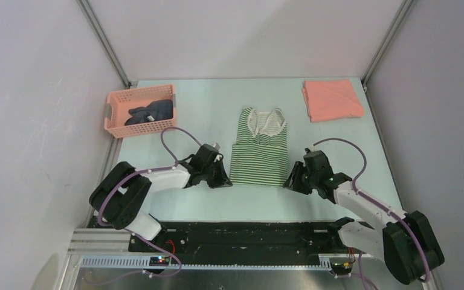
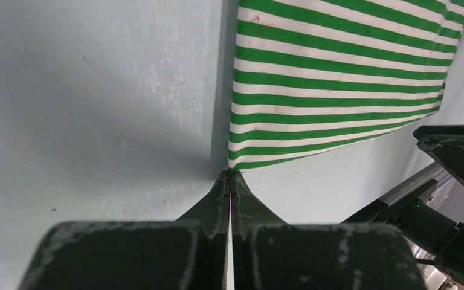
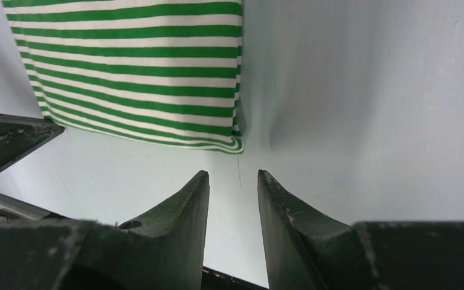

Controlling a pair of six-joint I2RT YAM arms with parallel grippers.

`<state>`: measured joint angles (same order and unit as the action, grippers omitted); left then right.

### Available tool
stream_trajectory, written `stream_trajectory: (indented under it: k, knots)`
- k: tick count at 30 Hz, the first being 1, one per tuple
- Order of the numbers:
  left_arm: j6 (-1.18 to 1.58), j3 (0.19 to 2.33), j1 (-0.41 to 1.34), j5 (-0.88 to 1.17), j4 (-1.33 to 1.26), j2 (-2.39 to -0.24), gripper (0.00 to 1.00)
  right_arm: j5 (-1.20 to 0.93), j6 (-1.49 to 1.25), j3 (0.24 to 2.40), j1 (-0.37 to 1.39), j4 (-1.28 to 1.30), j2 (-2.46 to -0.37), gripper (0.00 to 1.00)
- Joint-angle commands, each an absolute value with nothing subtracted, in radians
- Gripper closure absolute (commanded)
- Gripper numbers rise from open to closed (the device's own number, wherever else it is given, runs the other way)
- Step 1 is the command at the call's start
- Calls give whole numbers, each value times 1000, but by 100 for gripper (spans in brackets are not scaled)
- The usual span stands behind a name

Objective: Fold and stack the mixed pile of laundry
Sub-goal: Fold the tank top at the center of the board.

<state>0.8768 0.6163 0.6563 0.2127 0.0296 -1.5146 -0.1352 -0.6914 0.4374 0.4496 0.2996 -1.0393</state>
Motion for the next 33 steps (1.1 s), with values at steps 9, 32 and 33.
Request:
stream_trajectory:
  k: [9, 32, 33]
  knots:
    - [893, 608, 673, 184, 18, -1484, 100, -122, -685, 427, 453, 156, -1226, 66]
    - [962, 581, 814, 8, 150, -1169, 100, -54, -749, 424, 507, 571, -705, 100]
    - [954, 601, 813, -11, 167, -1163, 100, -55, -739, 435, 502, 569, -710, 100]
